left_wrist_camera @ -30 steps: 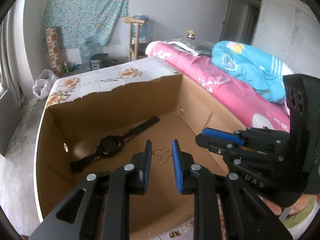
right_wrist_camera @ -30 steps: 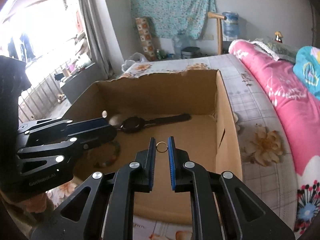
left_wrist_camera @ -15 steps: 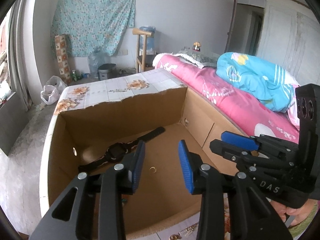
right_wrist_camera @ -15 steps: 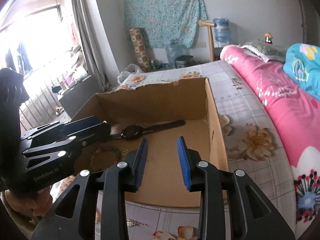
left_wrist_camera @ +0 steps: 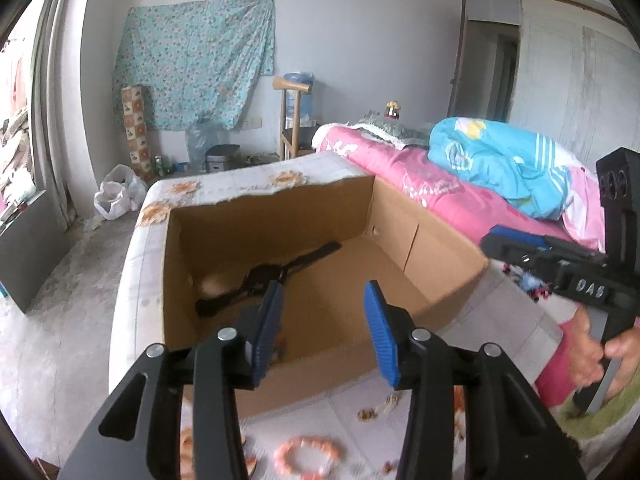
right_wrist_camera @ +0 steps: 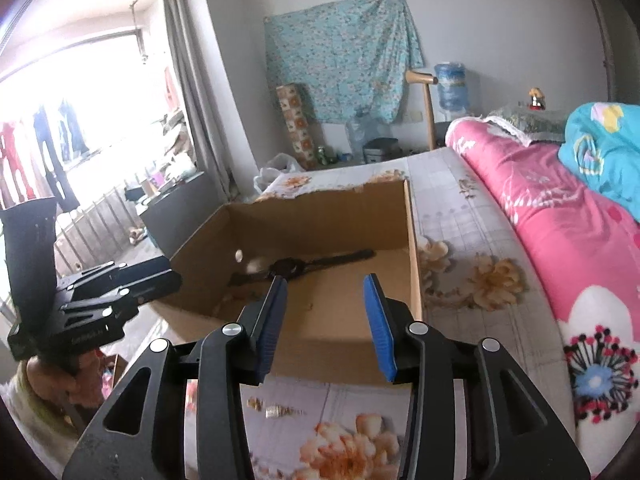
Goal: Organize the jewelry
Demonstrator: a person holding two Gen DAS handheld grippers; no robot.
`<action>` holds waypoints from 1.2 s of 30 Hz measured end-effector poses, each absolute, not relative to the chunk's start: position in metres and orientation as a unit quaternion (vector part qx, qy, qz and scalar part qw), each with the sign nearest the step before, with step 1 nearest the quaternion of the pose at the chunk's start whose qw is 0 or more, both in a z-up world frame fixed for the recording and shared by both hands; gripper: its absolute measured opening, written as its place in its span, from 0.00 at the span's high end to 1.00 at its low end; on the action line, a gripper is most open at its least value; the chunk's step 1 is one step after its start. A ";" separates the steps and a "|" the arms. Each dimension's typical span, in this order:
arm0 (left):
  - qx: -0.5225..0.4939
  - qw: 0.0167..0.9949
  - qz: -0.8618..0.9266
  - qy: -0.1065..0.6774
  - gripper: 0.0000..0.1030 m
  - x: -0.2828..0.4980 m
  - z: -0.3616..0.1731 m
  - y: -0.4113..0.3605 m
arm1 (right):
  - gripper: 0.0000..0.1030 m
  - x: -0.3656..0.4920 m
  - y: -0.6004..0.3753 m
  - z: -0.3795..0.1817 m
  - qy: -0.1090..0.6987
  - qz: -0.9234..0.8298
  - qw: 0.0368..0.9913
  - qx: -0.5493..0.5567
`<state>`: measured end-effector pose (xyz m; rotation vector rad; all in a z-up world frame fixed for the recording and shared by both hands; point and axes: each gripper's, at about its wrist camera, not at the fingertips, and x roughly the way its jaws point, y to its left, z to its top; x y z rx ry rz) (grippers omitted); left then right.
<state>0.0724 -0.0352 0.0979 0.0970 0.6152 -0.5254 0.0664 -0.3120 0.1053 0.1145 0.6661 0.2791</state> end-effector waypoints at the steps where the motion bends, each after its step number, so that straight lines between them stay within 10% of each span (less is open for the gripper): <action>1: 0.046 0.917 -0.256 0.303 0.60 0.069 0.095 -0.031 | 0.62 0.063 -0.312 0.103 0.329 0.137 0.933 0.053; 36: 0.148 0.836 -0.296 0.438 0.86 0.059 -0.024 -0.092 | 0.62 0.067 -0.262 -0.011 0.496 0.153 0.852 0.066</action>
